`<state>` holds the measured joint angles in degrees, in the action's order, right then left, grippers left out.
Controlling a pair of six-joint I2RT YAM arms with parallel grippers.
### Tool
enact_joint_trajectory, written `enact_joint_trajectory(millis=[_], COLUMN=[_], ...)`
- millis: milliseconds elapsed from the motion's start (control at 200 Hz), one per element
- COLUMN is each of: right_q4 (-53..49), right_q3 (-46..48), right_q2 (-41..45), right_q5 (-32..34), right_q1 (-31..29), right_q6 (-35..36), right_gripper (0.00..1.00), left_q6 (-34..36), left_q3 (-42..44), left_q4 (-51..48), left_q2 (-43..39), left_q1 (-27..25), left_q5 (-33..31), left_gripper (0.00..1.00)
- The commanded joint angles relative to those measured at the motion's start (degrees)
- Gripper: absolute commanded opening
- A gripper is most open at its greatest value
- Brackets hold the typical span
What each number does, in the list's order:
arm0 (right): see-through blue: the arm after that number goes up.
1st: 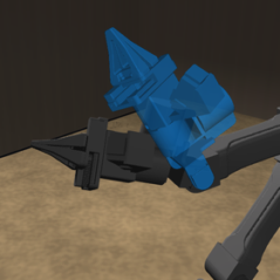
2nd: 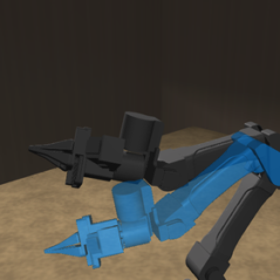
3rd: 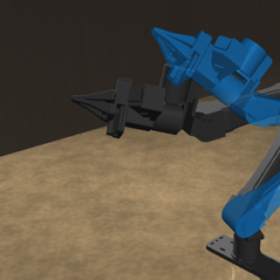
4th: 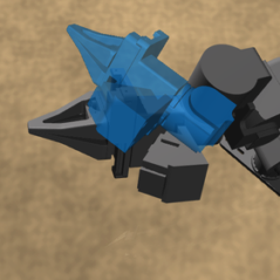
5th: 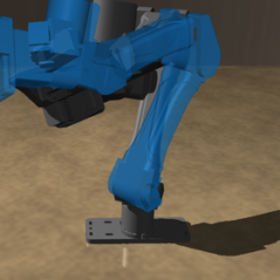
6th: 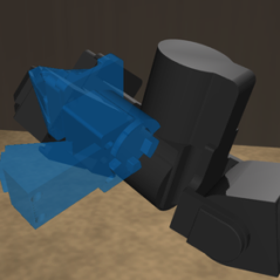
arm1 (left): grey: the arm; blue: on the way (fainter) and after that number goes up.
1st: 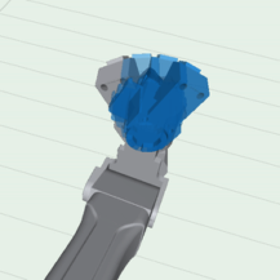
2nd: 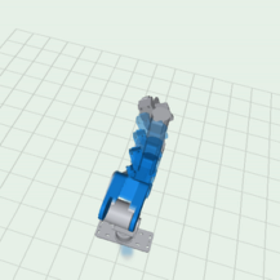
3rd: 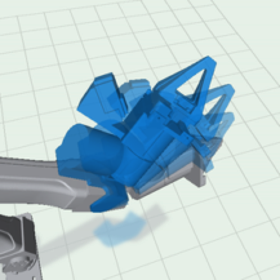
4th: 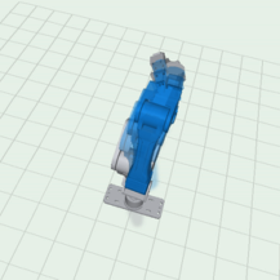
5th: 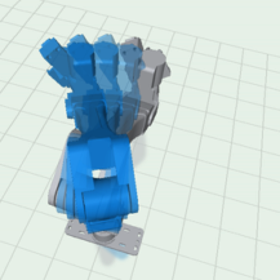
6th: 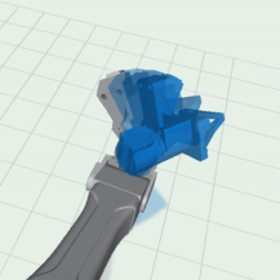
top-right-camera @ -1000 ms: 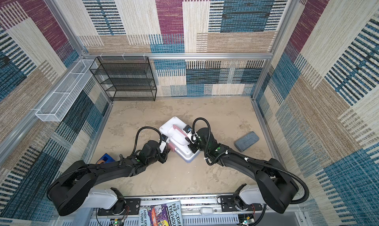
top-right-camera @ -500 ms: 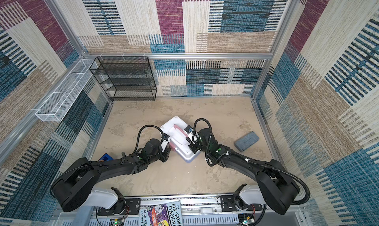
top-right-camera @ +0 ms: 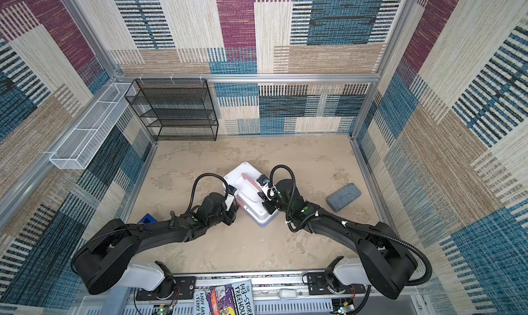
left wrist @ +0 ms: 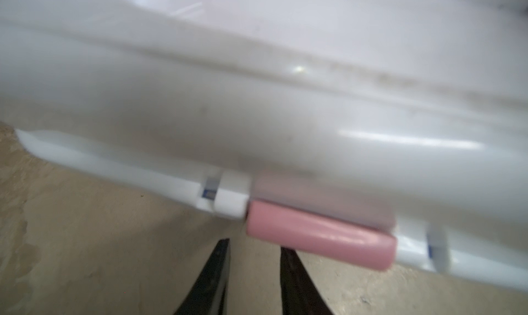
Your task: Pack the tool kit
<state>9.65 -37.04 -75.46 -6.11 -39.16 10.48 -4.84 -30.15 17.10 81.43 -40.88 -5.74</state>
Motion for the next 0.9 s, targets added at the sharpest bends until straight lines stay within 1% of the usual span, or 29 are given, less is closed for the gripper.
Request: enact_joint_trajectory(millis=[0, 95, 235, 306, 451, 551, 676, 751, 897], right_q4=[-6.9, -6.8, -6.8, -6.8, -6.3, -5.1, -3.7, -3.7, -2.6], right_q3=[0.4, 0.2, 0.0, -0.1, 0.0, -0.1, -1.1, -2.6, -4.1], right_q2=[0.3, 1.1, 2.7, 3.8, 6.2, 6.6, 4.3, 2.1, -0.3], right_q5=[0.0, -0.2, -0.8, -1.3, -1.5, -3.3, -4.1, -5.3, -9.4], right_q1=[-0.1, 0.0, 0.0, 0.0, 0.0, 0.0, 0.0, 0.0, -0.4], right_q6=[-0.9, -1.2, -1.5, -2.0, -3.4, -4.5, -6.4, -7.2, -8.4], right_gripper=[0.28, 0.37, 0.49, 0.55, 0.61, 0.64, 0.66, 0.66, 0.62], left_q6=[-1.2, -2.1, -3.1, -3.4, -4.3, -4.5, -4.8, -4.9, -5.1], left_q3=[1.5, 2.7, 3.5, 3.9, 4.6, 4.7, 5.0, 5.1, 5.6], left_q4=[3.5, 2.7, 1.0, 0.6, 0.4, -0.1, -0.1, -0.1, -0.7], left_q2=[-1.8, -3.2, -4.6, -5.2, -6.4, -6.8, -7.3, -7.8, -8.9], left_q1=[0.1, 0.1, 0.0, 0.0, 0.0, 0.0, 0.0, 0.0, 0.0], left_q5=[-0.9, -1.8, -3.5, -4.0, -5.4, -6.0, -6.4, -6.5, -6.8], left_gripper=[0.36, 0.42, 0.54, 0.58, 0.65, 0.66, 0.66, 0.66, 0.67])
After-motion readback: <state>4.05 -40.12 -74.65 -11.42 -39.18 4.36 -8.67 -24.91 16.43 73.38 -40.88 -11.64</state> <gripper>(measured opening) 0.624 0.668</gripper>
